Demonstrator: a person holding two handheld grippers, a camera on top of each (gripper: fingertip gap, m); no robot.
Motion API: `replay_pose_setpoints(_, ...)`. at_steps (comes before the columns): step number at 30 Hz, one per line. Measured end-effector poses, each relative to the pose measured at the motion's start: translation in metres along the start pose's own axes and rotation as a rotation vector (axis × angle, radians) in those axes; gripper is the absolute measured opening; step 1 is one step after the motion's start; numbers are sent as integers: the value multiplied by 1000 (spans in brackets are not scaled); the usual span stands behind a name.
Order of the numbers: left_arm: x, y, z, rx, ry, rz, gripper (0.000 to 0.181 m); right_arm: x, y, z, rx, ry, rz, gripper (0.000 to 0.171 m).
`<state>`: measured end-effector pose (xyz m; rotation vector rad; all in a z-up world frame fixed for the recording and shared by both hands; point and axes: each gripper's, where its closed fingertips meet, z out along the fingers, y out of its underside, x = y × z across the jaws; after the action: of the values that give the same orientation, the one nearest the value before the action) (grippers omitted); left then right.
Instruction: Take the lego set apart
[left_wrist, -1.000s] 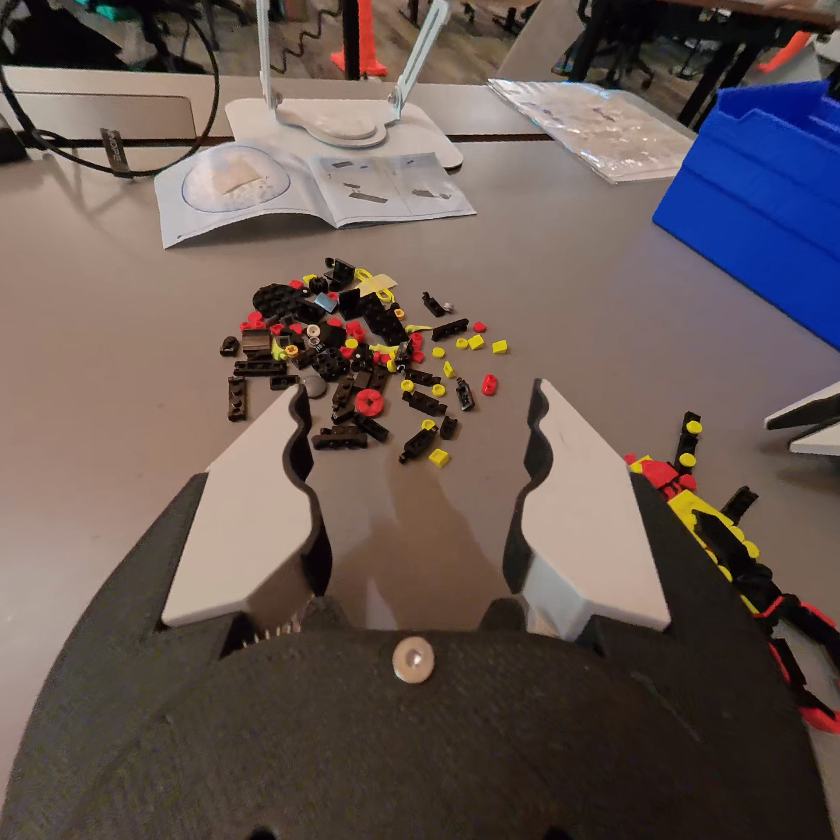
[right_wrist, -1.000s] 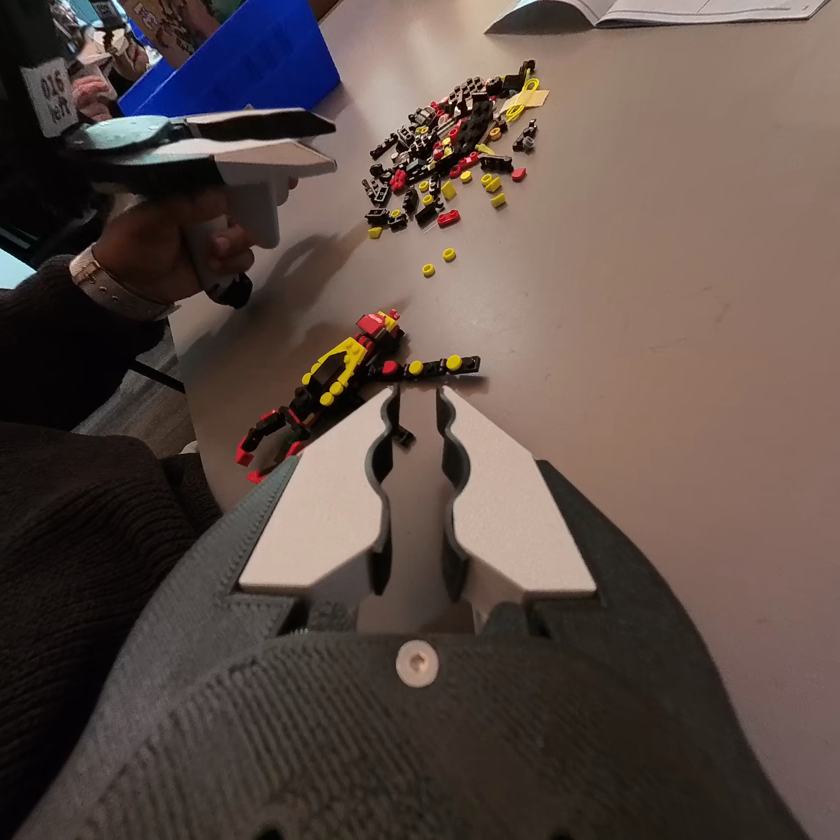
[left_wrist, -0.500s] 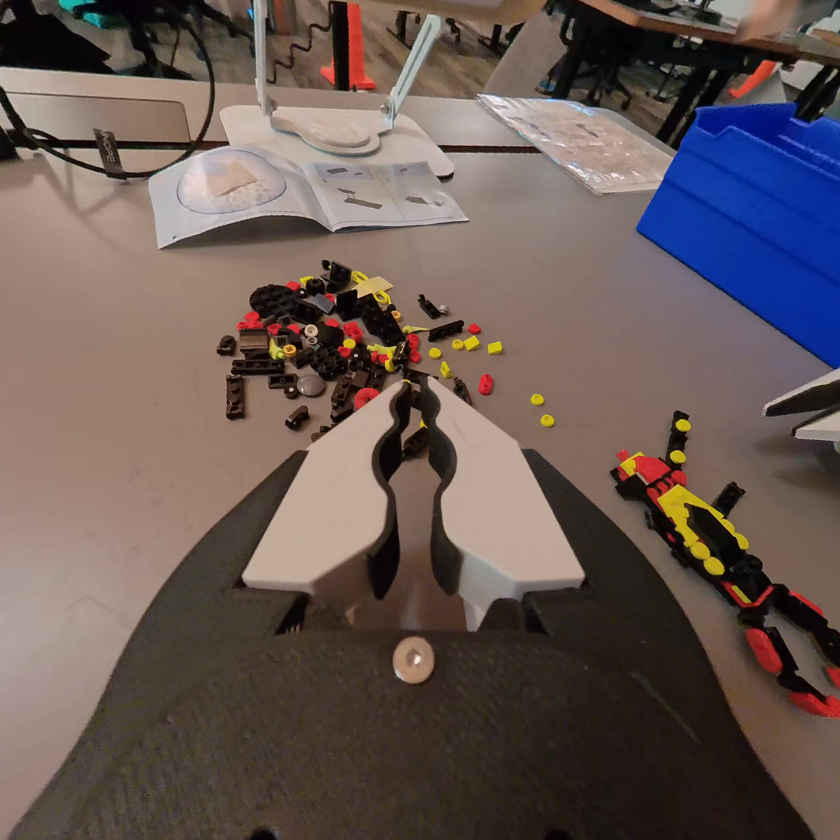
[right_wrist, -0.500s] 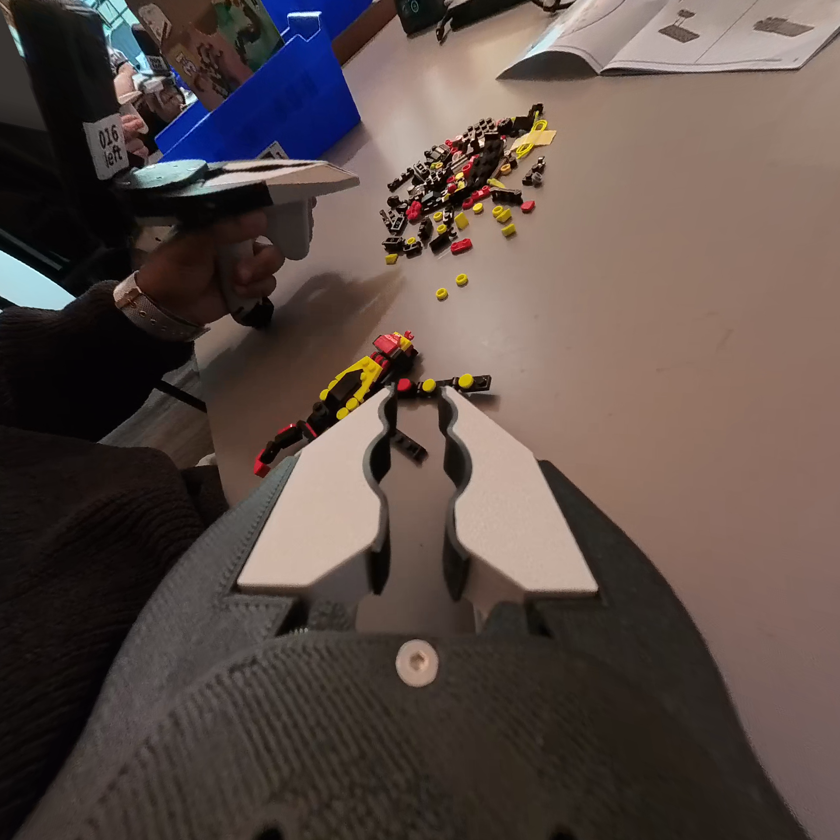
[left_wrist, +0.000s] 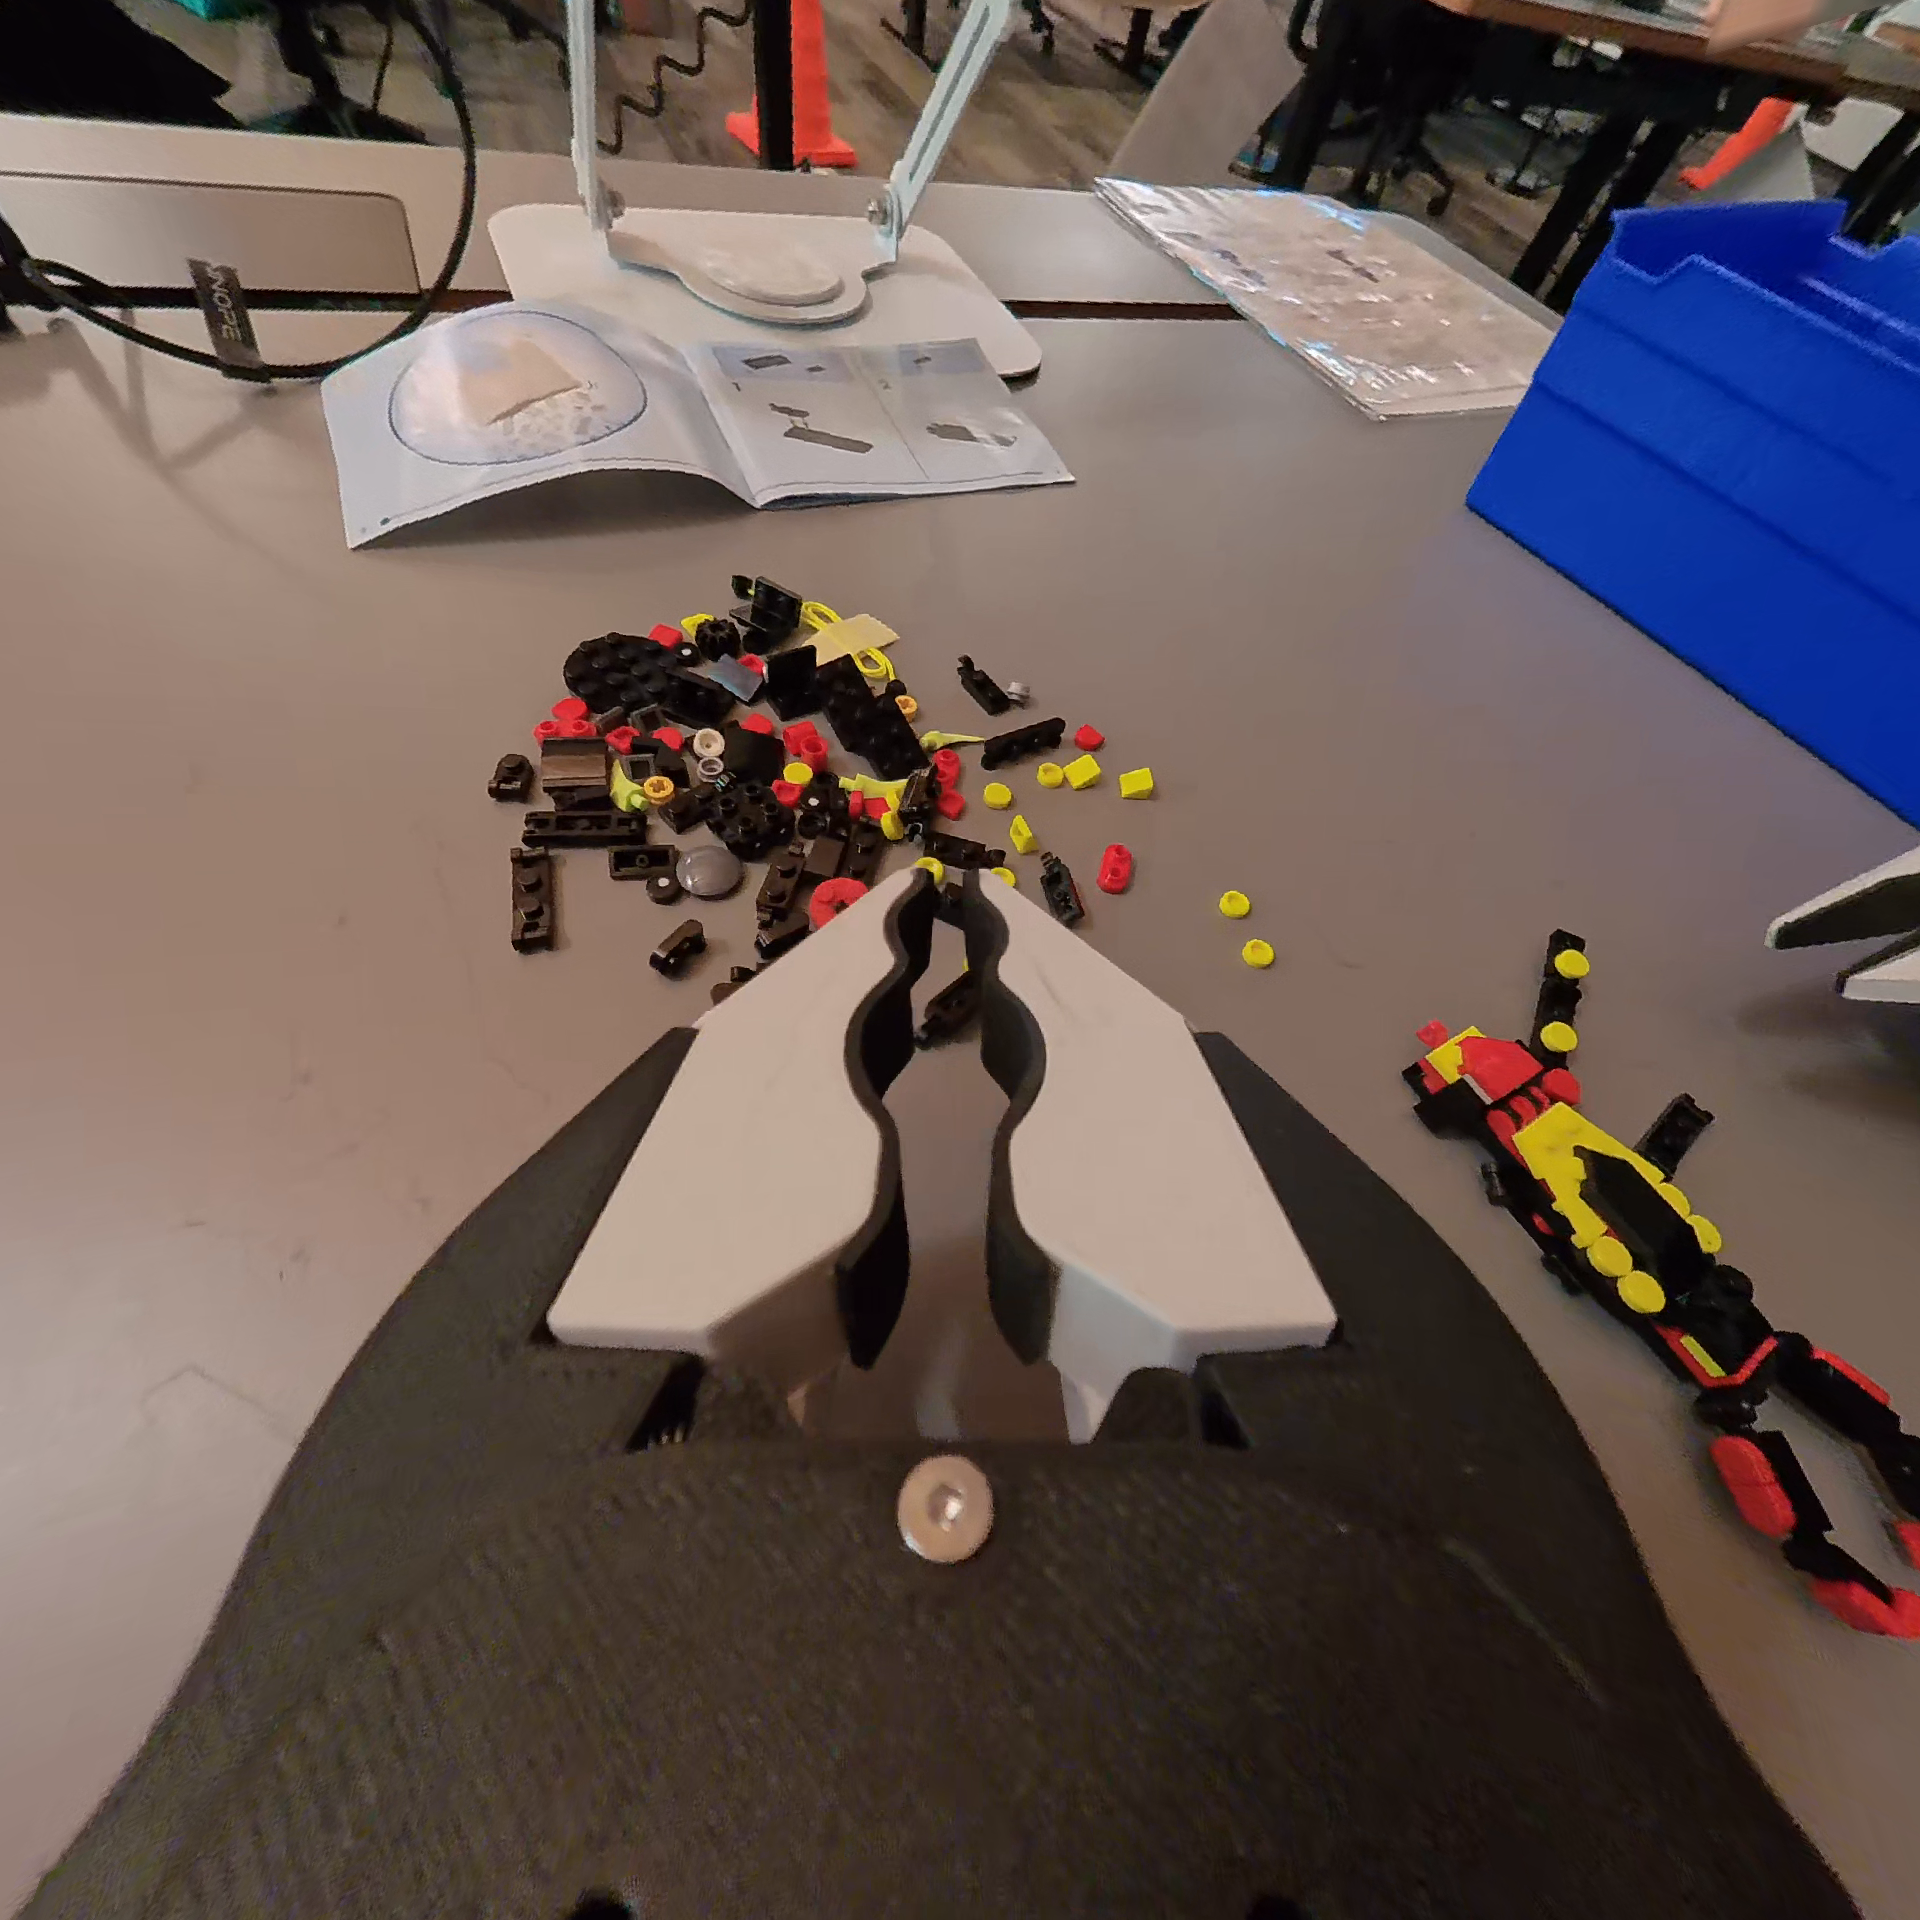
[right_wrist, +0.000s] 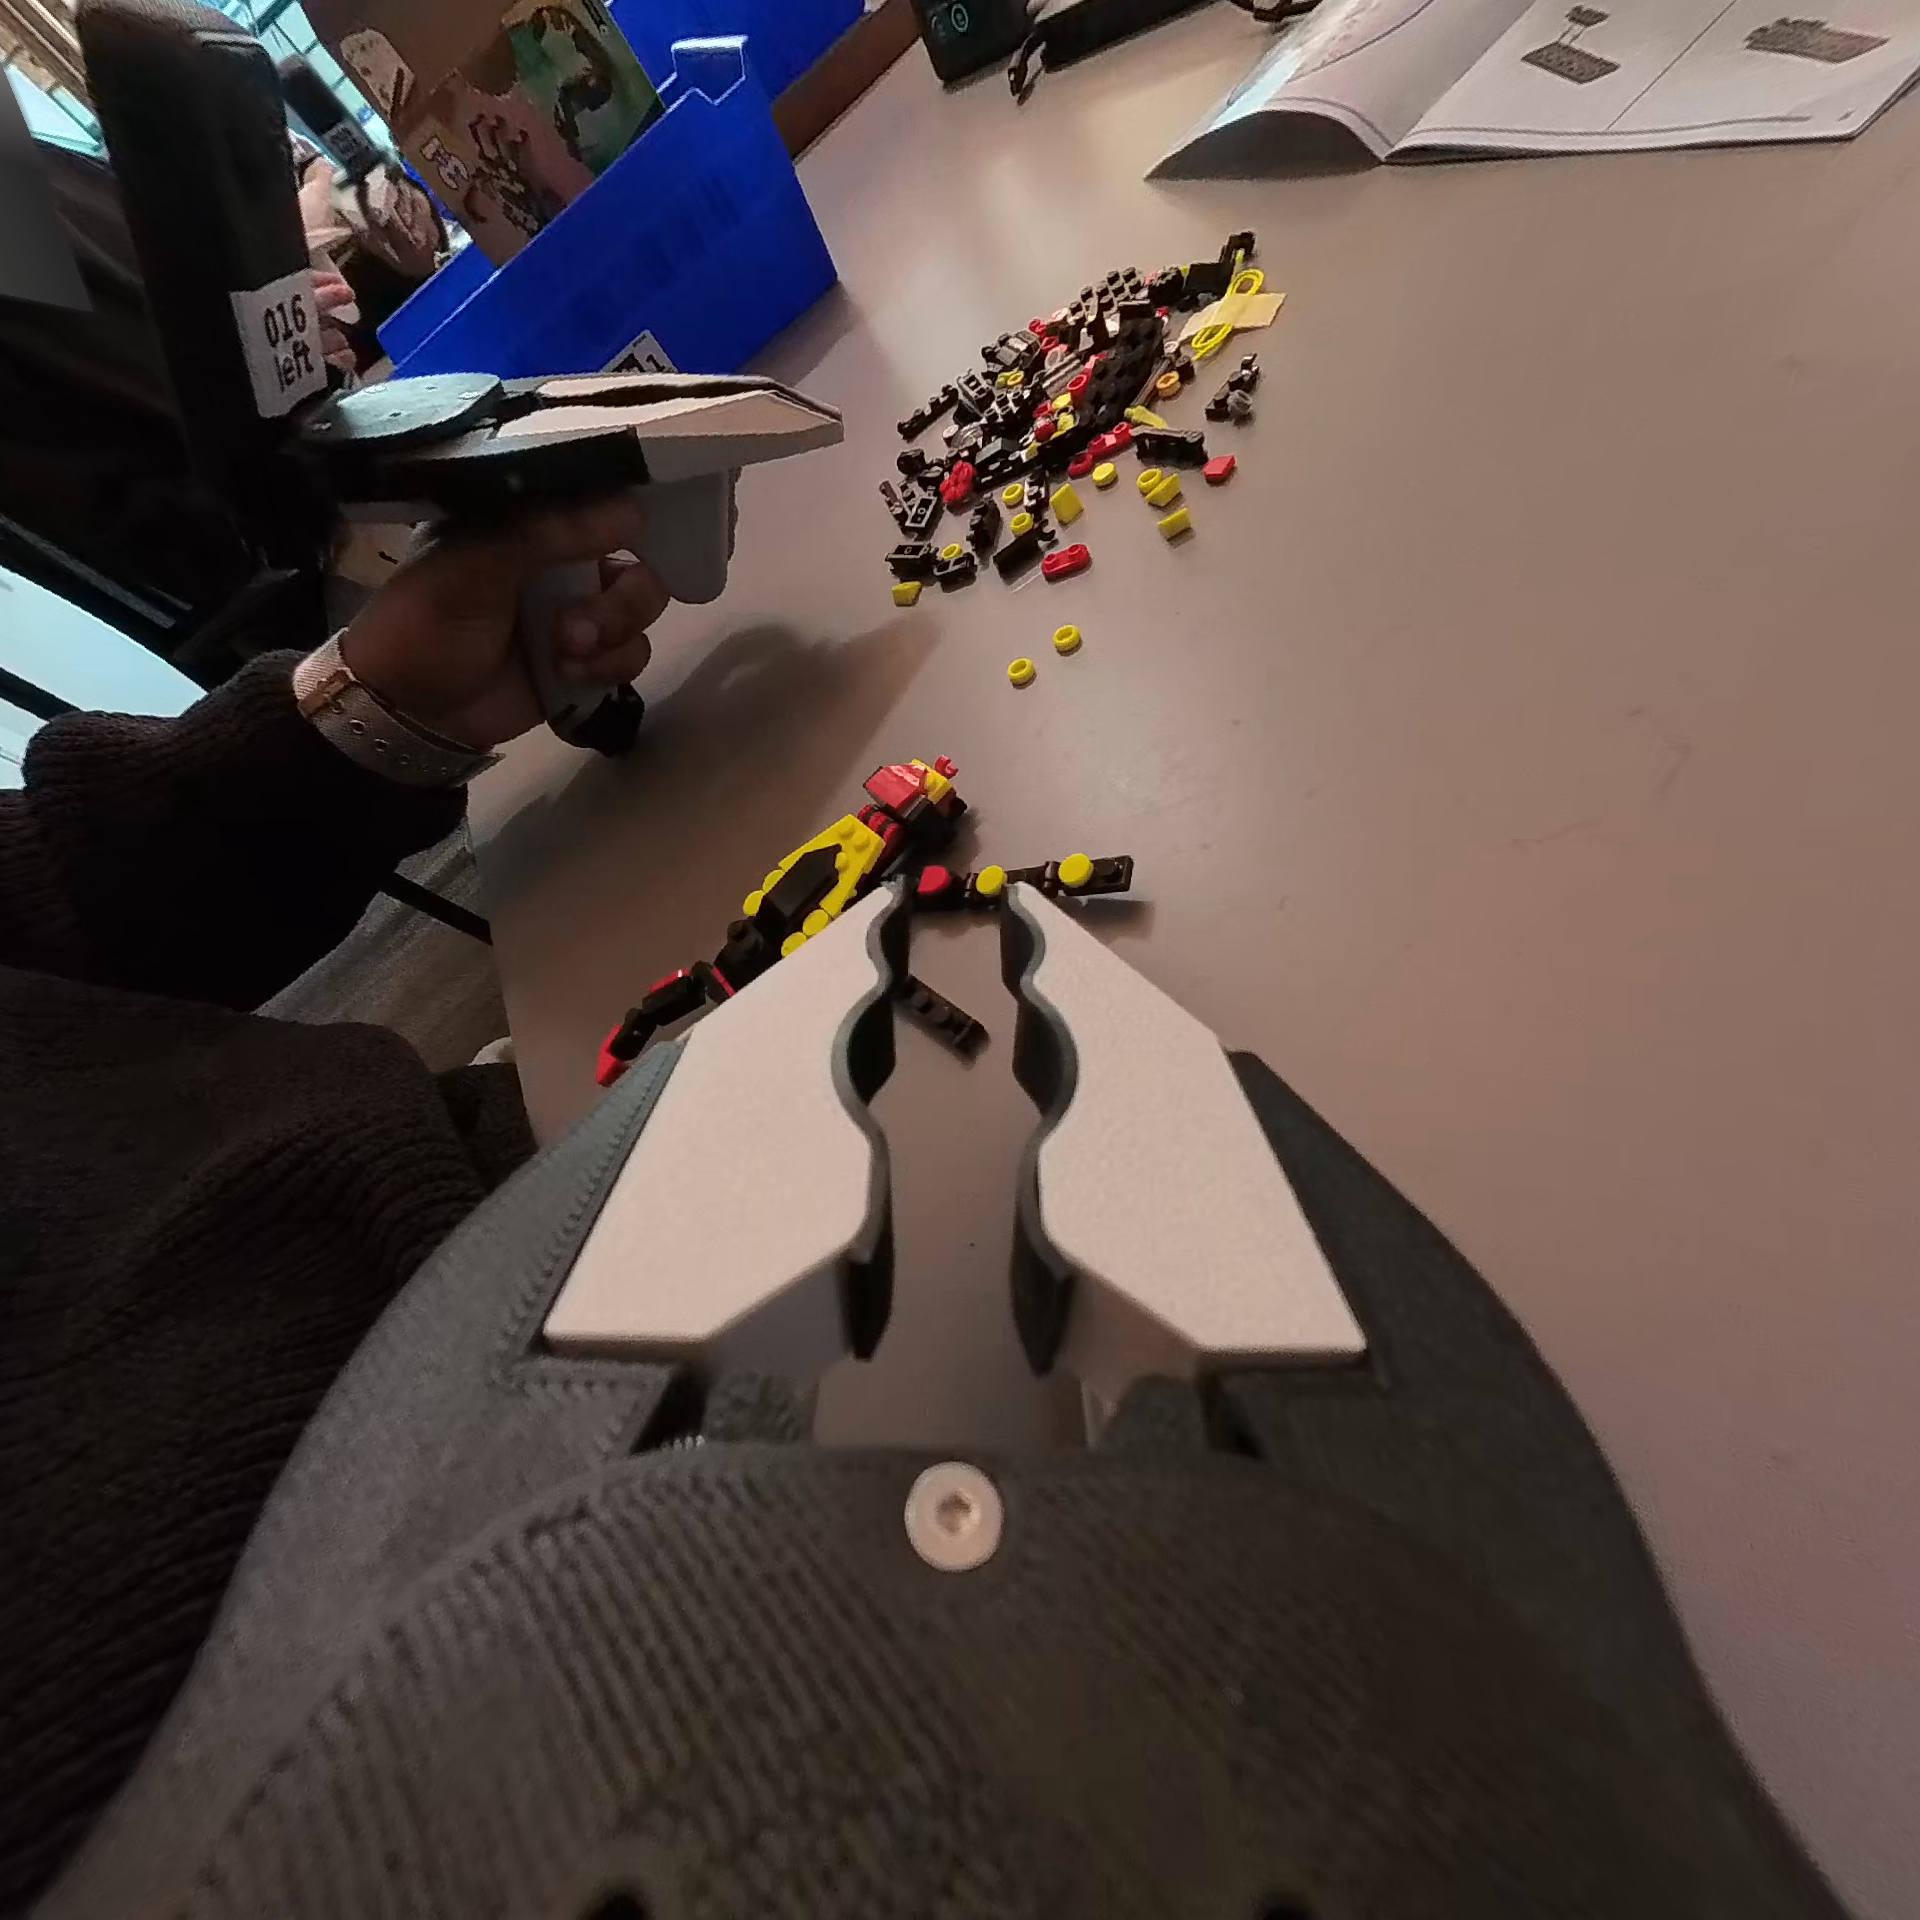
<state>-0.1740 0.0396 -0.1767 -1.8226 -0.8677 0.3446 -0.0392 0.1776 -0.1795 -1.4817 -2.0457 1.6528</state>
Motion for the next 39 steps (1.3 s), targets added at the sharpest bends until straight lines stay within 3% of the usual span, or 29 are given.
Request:
replay_pose_setpoints(3, -1, -3, -1, 22, -4, 0, 17, 0, -1, -1, 4, 1, -1, 15)
replay_pose_setpoints(8, 6, -12, 2, 67, 42, -7, 109, -2, 1, 1, -2, -8, 1, 16)
replay_pose_setpoints(9, 6, -10, 2, 57, 44, -5, 114, -2, 1, 2, -5, -10, 0, 16)
replay_pose_setpoints(10, 6, -12, 1, 67, 39, 2, 111, -3, 2, 2, -8, -10, -3, 16)
replay_pose_setpoints(11, 5, -16, -2, 93, 36, 12, 89, -3, 2, 2, -9, -10, -6, 16)
replay_pose_setpoints(13, 9, -26, -10, 161, 71, 32, 15, -3, 2, 2, -9, -8, -11, 16)
replay_pose_setpoints(14, 11, -31, -14, 194, 89, 30, 0, -3, 2, 2, -8, -8, -11, 16)
replay_pose_setpoints(18, 11, -33, -18, 207, 111, 16, 0, -3, 2, 2, -9, -10, -7, 16)
replay_pose_setpoints(20, 10, -36, -19, 224, 93, 14, 35, -3, 3, 2, -12, -11, -9, 16)
replay_pose_setpoints(21, 10, -35, -18, 214, 88, 17, 38, -3, 3, 2, -13, -11, -11, 16)
replay_pose_setpoints(22, 11, -36, -19, 217, 92, 27, 26, -3, 3, 2, -14, -10, -14, 16)
replay_pose_setpoints(23, 10, -40, -21, 236, 75, 32, 1, -3, 3, 3, -15, -9, -17, 16)
replay_pose_setpoints(29, -4, -61, -37, 307, -11, 14, 0, -3, 3, 3, -12, -7, -16, 15)
replay_pose_setpoints(37, 0, -53, -35, 290, 1, 26, 0, -7, 2, 3, -9, -13, -41, 15)
replay_pose_setpoints(38, -8, -56, -38, 312, -55, 4, 18, -7, 0, 1, -2, -10, -54, 16)
replay_pose_setpoints(39, -21, -59, -41, 333, -138, -18, 52, -7, -2, -1, 6, -1, -68, 16)
